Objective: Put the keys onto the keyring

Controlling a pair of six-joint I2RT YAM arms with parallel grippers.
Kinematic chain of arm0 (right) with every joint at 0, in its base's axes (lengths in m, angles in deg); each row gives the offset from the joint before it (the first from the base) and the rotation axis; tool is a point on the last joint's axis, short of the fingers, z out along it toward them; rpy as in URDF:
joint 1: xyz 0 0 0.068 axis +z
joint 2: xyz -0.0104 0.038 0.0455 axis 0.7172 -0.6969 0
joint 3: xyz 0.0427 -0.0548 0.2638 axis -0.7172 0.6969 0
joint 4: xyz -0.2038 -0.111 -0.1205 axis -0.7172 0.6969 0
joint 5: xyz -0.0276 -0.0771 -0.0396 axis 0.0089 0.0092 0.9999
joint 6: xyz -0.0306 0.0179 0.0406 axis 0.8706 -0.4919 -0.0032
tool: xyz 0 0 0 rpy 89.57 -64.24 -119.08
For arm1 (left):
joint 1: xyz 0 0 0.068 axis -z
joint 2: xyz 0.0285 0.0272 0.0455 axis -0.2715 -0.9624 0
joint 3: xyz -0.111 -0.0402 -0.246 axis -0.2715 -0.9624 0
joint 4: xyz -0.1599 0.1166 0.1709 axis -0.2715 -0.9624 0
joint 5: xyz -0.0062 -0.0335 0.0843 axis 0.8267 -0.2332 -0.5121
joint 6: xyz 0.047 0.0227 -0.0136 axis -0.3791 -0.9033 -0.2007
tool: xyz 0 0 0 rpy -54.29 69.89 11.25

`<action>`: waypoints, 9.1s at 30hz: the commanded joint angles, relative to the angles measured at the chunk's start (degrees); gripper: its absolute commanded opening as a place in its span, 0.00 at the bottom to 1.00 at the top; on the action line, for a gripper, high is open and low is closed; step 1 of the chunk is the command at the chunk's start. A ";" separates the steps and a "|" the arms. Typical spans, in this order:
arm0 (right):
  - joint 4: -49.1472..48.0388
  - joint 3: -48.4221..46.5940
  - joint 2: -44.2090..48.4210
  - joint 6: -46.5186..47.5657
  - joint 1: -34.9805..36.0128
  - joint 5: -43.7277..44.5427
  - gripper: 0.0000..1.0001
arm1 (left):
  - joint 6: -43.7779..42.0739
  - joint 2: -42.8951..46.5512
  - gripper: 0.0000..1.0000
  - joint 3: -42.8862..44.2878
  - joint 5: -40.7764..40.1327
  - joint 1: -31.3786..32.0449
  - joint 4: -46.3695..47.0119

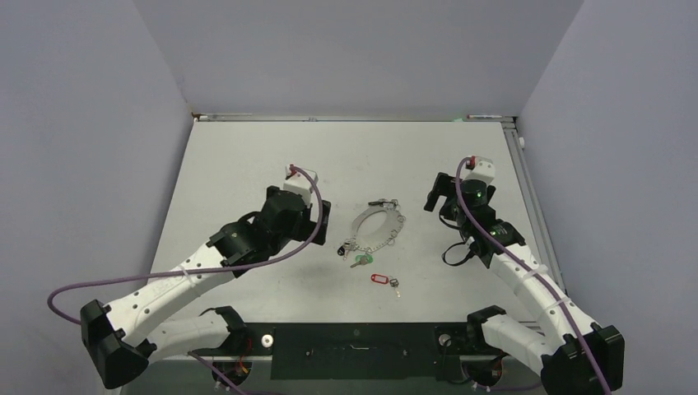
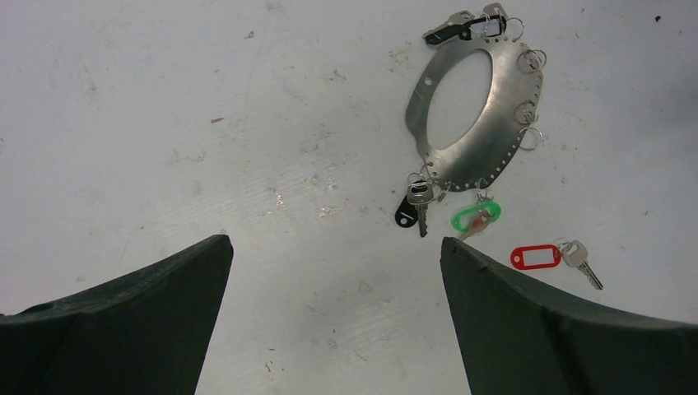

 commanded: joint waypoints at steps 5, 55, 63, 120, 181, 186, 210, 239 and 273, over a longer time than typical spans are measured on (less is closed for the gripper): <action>2.08 -2.43 -1.38 0.30 0.48 1.62 0.89 | 7.49 -11.55 0.97 5.35 -9.73 11.24 1.03; 6.45 -1.57 3.98 -0.73 0.41 9.10 0.89 | 10.61 -60.76 0.46 36.17 -3.28 18.09 9.80; 13.31 -2.98 6.11 -9.03 0.36 26.04 0.92 | 10.12 -62.96 0.41 37.16 -4.81 18.01 10.73; 13.48 -2.80 8.55 -9.34 0.36 27.60 0.92 | 13.31 -67.69 0.19 40.33 -10.86 19.01 5.80; 12.35 -2.41 8.11 -8.49 0.36 26.84 0.91 | 11.05 -63.72 0.29 41.07 -14.47 21.61 -0.43; 12.63 -2.45 8.26 -8.55 0.36 26.93 0.92 | 10.47 -64.63 0.27 40.15 -11.95 19.88 2.44; 12.74 -2.28 7.76 -8.72 0.36 26.55 0.91 | 12.38 -66.83 0.19 38.09 -9.32 18.28 5.39; 12.64 -2.48 7.06 -8.62 0.36 26.29 0.91 | 11.58 -64.49 0.00 31.67 -8.94 18.77 11.26; -10.81 9.17 21.58 -1.40 0.53 -21.17 0.88 | 2.42 -16.21 0.00 -10.08 18.79 16.83 45.01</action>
